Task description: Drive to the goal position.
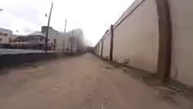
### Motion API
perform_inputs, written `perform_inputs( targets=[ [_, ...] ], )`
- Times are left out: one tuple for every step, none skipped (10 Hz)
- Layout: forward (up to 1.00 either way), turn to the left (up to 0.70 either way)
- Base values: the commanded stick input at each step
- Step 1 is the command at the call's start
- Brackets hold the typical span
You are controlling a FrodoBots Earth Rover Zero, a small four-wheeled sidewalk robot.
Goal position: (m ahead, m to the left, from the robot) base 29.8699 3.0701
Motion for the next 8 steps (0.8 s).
perform_inputs(
  targets=[
    [0.30,0.00],
    [0.30,0.00],
    [0.30,0.00],
    [0.30,0.00],
    [0.30,0.00],
    [0.30,0.00],
    [0.30,0.00],
    [0.30,0.00]
  ],
)
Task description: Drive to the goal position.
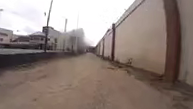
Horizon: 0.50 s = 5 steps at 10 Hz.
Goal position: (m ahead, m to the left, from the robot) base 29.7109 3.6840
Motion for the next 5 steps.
perform_inputs(
  targets=[
    [0.30,0.00],
    [0.30,0.00],
    [0.30,0.00],
    [0.30,0.00],
    [0.30,0.00]
  ],
)
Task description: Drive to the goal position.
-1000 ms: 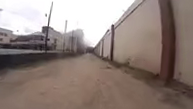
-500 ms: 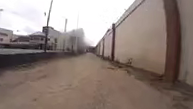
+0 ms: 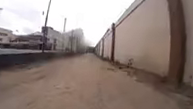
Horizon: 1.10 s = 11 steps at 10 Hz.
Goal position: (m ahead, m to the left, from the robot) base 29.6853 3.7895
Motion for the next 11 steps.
perform_inputs(
  targets=[
    [0.30,0.00],
    [0.30,0.00],
    [0.30,0.00],
    [0.30,0.00],
    [0.30,0.00],
    [0.30,0.00],
    [0.30,0.00],
    [0.30,0.00],
    [0.30,0.00],
    [0.30,0.00],
    [0.30,0.00]
  ],
)
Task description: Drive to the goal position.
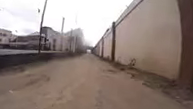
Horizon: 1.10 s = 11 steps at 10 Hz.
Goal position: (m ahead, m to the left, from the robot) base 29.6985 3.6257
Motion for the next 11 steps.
perform_inputs(
  targets=[
    [0.30,0.00],
    [0.30,0.00],
    [0.30,0.00],
    [0.30,0.00],
    [0.30,0.00],
    [0.30,0.00],
    [0.30,0.00],
    [0.30,0.00],
    [0.30,0.00],
    [0.30,0.00],
    [0.30,0.00]
  ],
)
